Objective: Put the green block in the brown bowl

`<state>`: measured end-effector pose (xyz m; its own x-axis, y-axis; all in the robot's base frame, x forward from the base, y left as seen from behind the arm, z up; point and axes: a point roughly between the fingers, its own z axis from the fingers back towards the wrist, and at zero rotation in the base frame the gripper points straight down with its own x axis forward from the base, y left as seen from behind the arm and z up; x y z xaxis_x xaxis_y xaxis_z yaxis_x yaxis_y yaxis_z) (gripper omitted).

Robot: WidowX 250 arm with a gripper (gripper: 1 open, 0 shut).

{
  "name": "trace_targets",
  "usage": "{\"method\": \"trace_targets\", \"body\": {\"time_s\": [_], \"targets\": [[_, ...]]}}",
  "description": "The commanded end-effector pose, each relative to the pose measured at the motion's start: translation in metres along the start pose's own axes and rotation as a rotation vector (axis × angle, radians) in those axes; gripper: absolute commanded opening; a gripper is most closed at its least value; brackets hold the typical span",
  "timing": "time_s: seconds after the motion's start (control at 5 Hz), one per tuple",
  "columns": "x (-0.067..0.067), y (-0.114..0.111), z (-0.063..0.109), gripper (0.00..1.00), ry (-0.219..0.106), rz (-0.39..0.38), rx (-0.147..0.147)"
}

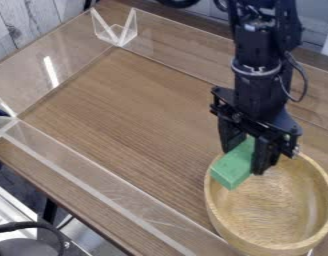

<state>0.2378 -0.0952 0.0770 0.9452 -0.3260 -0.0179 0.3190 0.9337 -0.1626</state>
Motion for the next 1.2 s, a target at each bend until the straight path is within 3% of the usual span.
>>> {"method": "trace_targets", "body": {"time_s": [0.0, 0.6, 1.0], "targets": [[0.007, -0.01, 0.003, 0.0, -0.032, -0.018, -0.002], [0.016, -0.029, -0.032, 0.0, 0.014, -0.079, -0.017], [0.017, -0.029, -0.037, 0.0, 0.01, -0.095, -0.024]]}}
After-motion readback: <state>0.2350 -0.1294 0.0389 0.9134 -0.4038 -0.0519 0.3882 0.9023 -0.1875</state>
